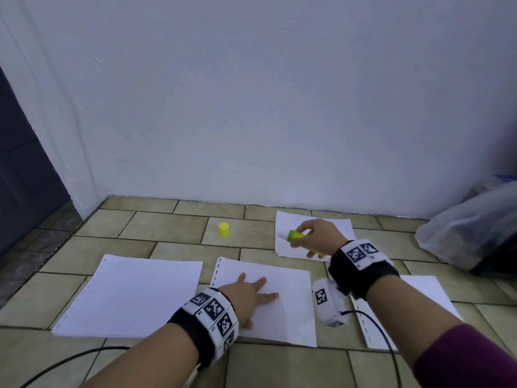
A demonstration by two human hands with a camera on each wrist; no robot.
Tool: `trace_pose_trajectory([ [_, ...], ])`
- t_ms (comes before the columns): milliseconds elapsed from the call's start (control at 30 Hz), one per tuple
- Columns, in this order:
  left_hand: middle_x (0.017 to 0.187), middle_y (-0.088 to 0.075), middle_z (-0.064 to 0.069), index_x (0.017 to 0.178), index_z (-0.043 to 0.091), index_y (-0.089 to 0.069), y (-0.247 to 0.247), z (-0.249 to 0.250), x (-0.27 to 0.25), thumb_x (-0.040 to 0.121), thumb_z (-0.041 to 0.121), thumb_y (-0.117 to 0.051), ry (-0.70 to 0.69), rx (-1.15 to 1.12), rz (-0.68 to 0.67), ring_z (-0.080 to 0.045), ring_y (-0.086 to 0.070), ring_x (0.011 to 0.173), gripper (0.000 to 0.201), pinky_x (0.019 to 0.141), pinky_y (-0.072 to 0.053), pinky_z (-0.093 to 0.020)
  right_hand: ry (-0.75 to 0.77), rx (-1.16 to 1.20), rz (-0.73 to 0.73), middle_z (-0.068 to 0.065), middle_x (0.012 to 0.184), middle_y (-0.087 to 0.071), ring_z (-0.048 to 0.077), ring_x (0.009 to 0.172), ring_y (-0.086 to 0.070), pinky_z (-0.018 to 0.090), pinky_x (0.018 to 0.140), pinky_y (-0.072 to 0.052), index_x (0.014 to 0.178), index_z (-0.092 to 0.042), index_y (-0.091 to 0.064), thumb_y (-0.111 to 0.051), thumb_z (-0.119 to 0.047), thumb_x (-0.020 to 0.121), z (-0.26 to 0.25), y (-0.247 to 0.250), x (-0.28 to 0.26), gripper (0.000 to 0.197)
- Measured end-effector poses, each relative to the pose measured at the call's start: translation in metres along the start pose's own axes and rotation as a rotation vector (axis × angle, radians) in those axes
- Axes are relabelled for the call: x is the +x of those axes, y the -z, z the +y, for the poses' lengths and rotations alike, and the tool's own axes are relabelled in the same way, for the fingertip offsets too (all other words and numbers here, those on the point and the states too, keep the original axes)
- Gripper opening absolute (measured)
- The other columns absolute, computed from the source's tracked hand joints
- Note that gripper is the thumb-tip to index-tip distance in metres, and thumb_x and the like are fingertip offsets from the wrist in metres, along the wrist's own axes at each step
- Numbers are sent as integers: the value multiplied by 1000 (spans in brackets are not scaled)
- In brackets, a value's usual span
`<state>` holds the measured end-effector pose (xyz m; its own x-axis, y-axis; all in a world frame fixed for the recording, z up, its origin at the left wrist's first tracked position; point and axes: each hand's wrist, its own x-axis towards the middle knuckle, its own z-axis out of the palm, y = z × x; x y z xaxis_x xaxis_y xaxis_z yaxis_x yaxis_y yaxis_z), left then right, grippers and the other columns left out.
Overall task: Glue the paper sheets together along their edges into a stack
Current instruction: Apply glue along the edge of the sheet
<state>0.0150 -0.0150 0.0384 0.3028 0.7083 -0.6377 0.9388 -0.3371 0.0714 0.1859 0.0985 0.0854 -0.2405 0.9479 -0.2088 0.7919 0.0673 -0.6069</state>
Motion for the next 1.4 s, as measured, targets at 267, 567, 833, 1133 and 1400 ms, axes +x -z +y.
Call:
trace_pose_trajectory([
  [267,156,-8,-2,151,42,-13,-3,6,5,87,44,-62,34,-11,132,-35,-12,140,81,106,-39,-47,13,23,231,-1,82,-54,14,70,-50,20,52,-36,88,-17,-55,-85,-20,64,36,11,-44,38],
  [567,156,-9,-1,151,42,-11,-4,10,3,86,46,-61,62,-22,155,-33,-10,141,83,104,-41,-46,118,-92,178,4,86,-54,19,76,-51,24,64,-41,115,-15,-53,-62,-8,85,29,-25,-44,32],
  [833,156,-8,0,151,43,-10,-4,10,3,86,46,-60,64,1,156,-34,-12,140,82,103,-41,-45,171,-101,210,2,84,-55,21,80,-52,27,69,-43,116,-13,-52,-59,-6,88,32,-25,-39,30],
  [1133,157,-7,1,150,45,-10,0,6,3,87,48,-61,49,17,127,-33,-11,140,82,108,-36,-46,259,-177,34,4,86,-57,20,74,-52,23,63,-45,113,-14,-51,-63,-9,87,37,-14,-64,29],
  [1400,157,-7,-1,151,42,-12,4,9,1,93,31,-59,63,46,106,-34,-15,139,76,102,-42,-45,321,-288,-139,0,92,-58,16,80,-54,29,74,-49,112,-22,-53,-67,-17,86,43,-8,-95,30],
])
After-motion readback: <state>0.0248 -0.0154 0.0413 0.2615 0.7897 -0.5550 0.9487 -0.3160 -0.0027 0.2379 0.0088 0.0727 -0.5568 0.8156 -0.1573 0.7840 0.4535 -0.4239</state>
